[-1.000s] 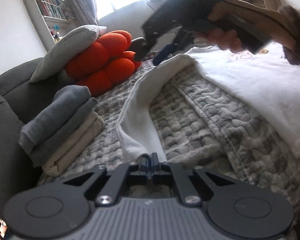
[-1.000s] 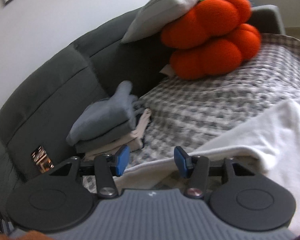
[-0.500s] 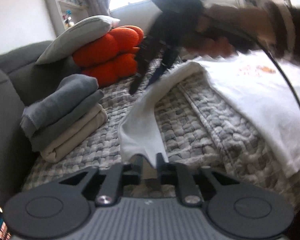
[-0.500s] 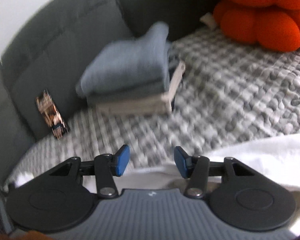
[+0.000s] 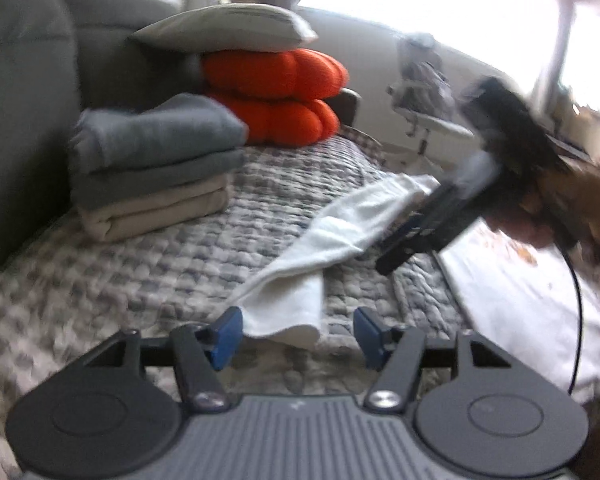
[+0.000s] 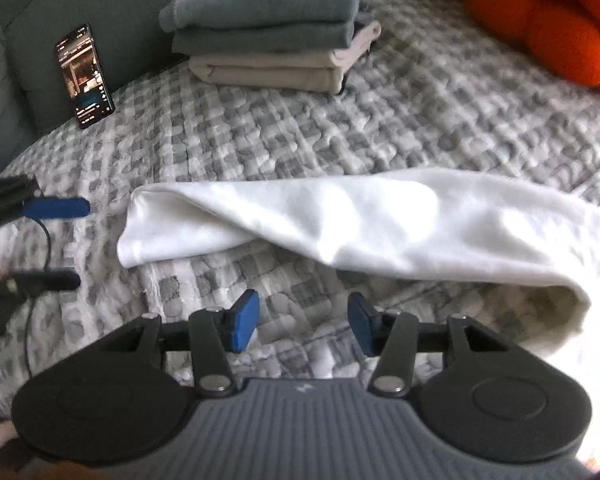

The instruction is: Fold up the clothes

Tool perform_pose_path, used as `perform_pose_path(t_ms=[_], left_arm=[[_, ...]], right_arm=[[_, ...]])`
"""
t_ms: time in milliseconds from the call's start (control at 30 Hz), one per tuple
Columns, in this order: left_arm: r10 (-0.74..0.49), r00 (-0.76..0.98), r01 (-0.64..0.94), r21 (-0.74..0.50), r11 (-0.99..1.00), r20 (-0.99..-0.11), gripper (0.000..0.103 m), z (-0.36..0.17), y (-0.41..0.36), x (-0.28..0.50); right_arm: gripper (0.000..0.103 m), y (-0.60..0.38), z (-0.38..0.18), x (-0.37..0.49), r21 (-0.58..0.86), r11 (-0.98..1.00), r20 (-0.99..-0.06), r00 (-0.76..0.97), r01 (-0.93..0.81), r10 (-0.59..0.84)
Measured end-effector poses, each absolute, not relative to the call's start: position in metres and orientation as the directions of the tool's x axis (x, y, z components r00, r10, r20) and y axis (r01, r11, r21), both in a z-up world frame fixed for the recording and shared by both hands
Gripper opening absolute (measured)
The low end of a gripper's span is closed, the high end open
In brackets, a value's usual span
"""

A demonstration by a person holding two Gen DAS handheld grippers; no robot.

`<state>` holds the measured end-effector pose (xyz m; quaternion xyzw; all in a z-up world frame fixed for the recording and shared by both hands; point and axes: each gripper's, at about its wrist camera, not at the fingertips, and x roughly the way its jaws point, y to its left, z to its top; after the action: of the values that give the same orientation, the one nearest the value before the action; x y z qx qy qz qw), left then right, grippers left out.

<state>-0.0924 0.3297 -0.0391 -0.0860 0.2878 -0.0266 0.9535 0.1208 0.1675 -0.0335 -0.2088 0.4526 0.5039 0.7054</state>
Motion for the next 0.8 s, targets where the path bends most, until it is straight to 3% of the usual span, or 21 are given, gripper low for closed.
perform_pose_path(t_ms=[167, 300, 400, 500, 533, 567, 633, 800], left_arm=[[-0.027, 0.816, -0.122, -0.217, 0.968, -0.578, 0.061, -0.047, 0.348, -0.075], [-0.015, 0.802, -0.150, -0.226, 0.963, -0.597, 0.053, -0.054, 0.352, -0.057], [0.011, 0.777, -0.162, -0.182, 0.970, -0.630, 0.039, -0.061, 0.346, -0.044], [0.058, 0.762, -0.190, -0.137, 0.972, -0.645, 0.013, -0.066, 0.341, -0.037], [0.067, 0.762, -0.199, -0.135, 0.971, -0.645, 0.007, -0.066, 0.341, -0.036], [0.078, 0.765, -0.208, -0.130, 0.970, -0.639, 0.007, -0.065, 0.340, -0.035], [0.102, 0.779, -0.221, -0.119, 0.968, -0.619, 0.007, -0.060, 0.341, -0.032], [0.144, 0.818, -0.251, -0.120, 0.960, -0.557, 0.007, -0.041, 0.356, -0.026]], right_arm=[[0.061, 0.175, -0.013, 0.100, 0.146, 0.287, -0.762, 0.077, -0.947, 0.643], [0.061, 0.197, -0.020, 0.091, 0.070, 0.253, -0.774, 0.108, -0.965, 0.624], [0.061, 0.207, -0.034, 0.094, 0.056, 0.264, -0.788, 0.120, -0.963, 0.603], [0.059, 0.213, -0.045, 0.097, 0.046, 0.278, -0.792, 0.135, -0.960, 0.596], [0.049, 0.215, -0.049, 0.098, 0.043, 0.283, -0.793, 0.140, -0.958, 0.593], [0.030, 0.216, -0.051, 0.099, 0.041, 0.291, -0.790, 0.148, -0.956, 0.595], [0.012, 0.218, -0.053, 0.101, 0.038, 0.311, -0.782, 0.165, -0.950, 0.600], [0.004, 0.218, -0.040, 0.106, 0.045, 0.361, -0.728, 0.216, -0.932, 0.651]])
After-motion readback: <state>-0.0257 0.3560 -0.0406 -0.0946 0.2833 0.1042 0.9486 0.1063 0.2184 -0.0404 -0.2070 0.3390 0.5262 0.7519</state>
